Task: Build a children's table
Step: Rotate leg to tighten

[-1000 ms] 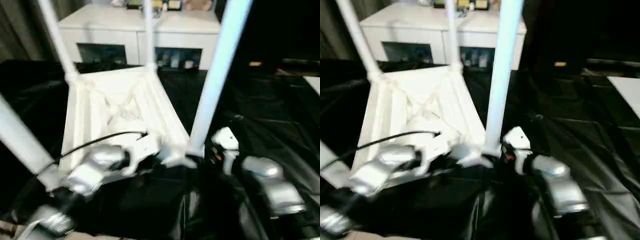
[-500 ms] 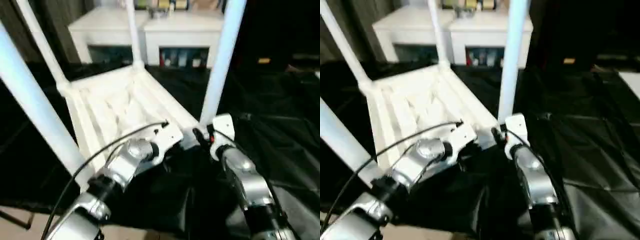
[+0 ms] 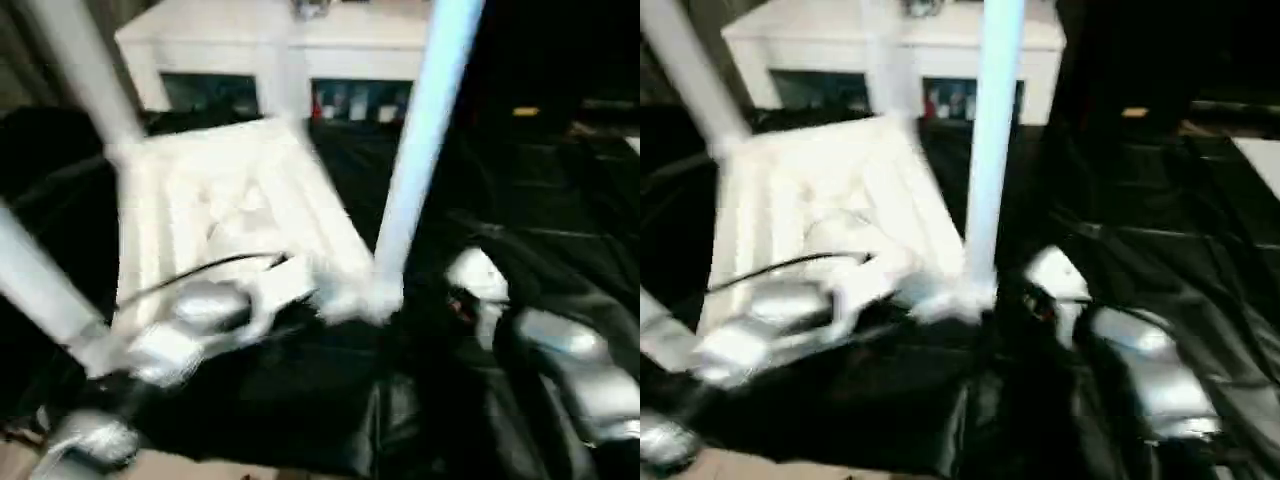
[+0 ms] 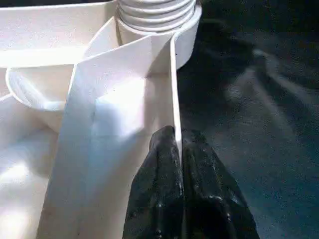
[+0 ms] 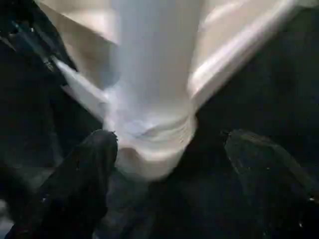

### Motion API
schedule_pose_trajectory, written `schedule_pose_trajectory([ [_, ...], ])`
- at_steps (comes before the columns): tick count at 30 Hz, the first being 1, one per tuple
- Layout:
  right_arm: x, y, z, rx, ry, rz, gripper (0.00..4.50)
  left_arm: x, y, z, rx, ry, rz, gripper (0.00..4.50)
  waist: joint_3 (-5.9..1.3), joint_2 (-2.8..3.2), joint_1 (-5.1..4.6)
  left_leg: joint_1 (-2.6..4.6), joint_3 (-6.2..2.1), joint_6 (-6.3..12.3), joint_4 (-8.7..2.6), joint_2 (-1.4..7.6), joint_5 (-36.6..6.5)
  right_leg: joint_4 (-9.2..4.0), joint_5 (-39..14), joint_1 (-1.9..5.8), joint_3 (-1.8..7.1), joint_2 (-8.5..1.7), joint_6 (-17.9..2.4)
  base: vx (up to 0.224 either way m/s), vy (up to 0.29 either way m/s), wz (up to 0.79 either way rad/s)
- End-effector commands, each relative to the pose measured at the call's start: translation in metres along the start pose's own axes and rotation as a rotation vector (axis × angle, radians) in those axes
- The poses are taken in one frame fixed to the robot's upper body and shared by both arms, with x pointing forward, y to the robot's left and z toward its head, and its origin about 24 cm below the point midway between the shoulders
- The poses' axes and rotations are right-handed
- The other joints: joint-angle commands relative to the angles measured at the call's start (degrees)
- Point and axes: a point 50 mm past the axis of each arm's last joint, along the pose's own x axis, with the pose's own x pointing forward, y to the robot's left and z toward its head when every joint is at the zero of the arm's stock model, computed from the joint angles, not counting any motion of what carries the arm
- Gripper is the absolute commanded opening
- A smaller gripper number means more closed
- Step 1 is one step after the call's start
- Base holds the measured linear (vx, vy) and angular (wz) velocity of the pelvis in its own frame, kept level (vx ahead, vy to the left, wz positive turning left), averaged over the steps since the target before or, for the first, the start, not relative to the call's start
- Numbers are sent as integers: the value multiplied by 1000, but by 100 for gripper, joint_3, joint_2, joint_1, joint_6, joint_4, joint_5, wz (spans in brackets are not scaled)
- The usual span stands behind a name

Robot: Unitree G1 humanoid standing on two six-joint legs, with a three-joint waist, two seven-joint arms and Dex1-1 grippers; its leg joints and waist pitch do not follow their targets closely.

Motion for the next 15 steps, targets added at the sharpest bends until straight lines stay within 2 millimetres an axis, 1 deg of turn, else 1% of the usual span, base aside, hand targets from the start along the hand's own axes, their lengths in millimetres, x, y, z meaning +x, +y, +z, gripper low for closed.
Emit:
schedule_pose_trajectory([
  [1, 1, 2, 8, -17, -33, 38, 384, 12, -16, 7, 1, -58, -131, 0, -315, -115, -5, 75, -8, 1122, -289, 267, 45, -265, 1282, 254, 169, -224, -1856, 0, 0, 0],
  [2, 1, 3, 8, -12, -30, 49, 384, 12, -17, 8, -1, -59, -137, 0, -297, -119, -5, 57, -11, 1098, -302, 270, -23, -272, 1076, 267, 163, -239, -1857, 0, 0, 0],
  [3, 4, 3, 8, -16, -33, 55, 384, 11, -16, 8, 2, -54, -128, 0, -289, -126, 1, 77, -5, 1044, -313, 279, -174, -298, 811, 257, 164, -245, -1832, 0, 0, 0],
  [4, 6, 4, 9, -13, -40, 68, 384, 11, -16, 7, 6, -53, -120, 0, -279, -130, -2, 82, 5, 1003, -323, 284, -268, -310, 676, 251, 168, -246, -1823, 0, 0, 0],
  [5, 6, 4, 9, -13, -40, 68, 384, 11, -16, 7, 6, -53, -120, 0, -272, -135, -3, 92, 13, 914, -341, 286, -429, -330, 406, 251, 172, -253, -1784, 0, 0, 0],
  [6, 7, 5, 9, -9, -46, 78, 384, 11, -15, 7, 9, -52, -115, 0, -265, -135, 3, 109, 23, 832, -351, 290, -554, -352, 231, 239, 185, -260, -1749, 0, 0, 0],
  [7, 8, 8, 8, -4, -44, 112, 384, 10, -14, 6, 12, -45, -106, 0, -259, -149, 1, 108, 27, 769, -359, 289, -628, -357, 137, 242, 188, -255, -1720, 0, 0, 0],
  [9, 8, 9, 6, -1, -41, 131, 384, 8, -13, 5, 15, -38, -108, 0, -259, -144, 11, 102, 27, 715, -360, 288, -636, -355, 137, 247, 199, -267, -1676, 0, 0, 0],
  [10, 8, 9, 6, -1, -41, 132, 370, 8, -13, 4, 15, -37, -108, 0, -260, -146, 13, 98, 27, 708, -359, 284, -626, -353, 156, 249, 198, -264, -1663, 0, 0, 0],
  [11, 8, 8, 6, 15, -48, 131, 370, 6, -13, 4, 15, -36, -104, 0, -266, -148, 15, 93, 26, 701, -354, 279, -569, -343, 226, 253, 198, -266, -1646, 0, 0, 0],
  [12, 9, 8, 6, 29, -54, 129, 370, 6, -12, 4, 13, -36, -100, 0, -270, -153, 19, 93, 30, 713, -345, 274, -522, -335, 322, 253, 199, -265, -1655, 0, 0, 0],
  [13, 9, 7, 6, 38, -56, 128, 356, 5, -12, 4, 11, -37, -98, 0, -272, -145, 21, 87, 27, 721, -342, 271, -490, -330, 365, 260, 199, -267, -1658, 0, 0, 0],
  [14, 9, 7, 6, 38, -56, 128, 356, 5, -12, 4, 11, -37, -98, 0, -279, -156, 24, 81, 29, 747, -331, 266, -419, -321, 469, 266, 200, -268, -1656, 0, 0, 0],
  [15, 9, 7, 6, 45, -56, 128, 339, 5, -11, 5, 8, -38, -96, 0, -280, -155, 25, 77, 27, 769, -330, 266, -375, -315, 513, 267, 194, -264, -1658, 0, 0, 0],
])
